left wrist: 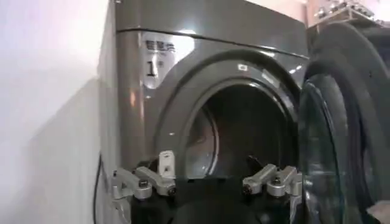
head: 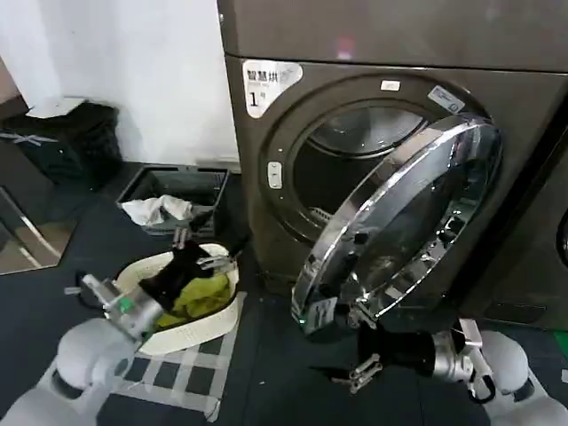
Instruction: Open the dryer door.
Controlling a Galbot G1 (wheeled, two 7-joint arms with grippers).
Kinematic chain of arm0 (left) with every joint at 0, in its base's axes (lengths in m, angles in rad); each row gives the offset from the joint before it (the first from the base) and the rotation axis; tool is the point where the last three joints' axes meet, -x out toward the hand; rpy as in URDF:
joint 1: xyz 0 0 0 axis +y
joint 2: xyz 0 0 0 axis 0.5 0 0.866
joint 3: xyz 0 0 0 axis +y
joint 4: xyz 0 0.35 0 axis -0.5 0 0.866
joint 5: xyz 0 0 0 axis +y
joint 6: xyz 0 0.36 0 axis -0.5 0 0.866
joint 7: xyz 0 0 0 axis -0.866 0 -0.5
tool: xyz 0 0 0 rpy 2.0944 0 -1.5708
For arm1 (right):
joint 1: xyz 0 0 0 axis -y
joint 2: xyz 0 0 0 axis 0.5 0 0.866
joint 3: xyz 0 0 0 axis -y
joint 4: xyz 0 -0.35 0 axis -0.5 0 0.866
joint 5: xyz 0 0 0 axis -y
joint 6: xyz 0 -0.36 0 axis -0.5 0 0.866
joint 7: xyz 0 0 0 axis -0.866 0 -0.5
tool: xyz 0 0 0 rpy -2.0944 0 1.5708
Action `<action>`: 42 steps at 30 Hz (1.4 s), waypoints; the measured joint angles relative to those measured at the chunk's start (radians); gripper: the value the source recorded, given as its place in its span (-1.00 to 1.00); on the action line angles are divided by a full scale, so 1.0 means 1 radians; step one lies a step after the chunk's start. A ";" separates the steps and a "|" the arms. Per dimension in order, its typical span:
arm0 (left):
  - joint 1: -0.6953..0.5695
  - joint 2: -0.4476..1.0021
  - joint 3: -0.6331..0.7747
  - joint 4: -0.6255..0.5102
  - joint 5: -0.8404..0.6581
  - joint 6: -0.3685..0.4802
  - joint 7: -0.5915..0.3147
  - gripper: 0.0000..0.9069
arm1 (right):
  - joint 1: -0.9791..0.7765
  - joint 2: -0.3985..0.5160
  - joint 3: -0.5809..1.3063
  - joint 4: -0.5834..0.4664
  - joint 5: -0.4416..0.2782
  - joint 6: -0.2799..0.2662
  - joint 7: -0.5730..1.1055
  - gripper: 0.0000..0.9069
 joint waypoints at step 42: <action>-0.424 -0.028 0.579 0.095 -0.031 0.011 0.002 1.00 | -0.284 0.190 0.612 -0.045 0.074 0.039 0.052 1.00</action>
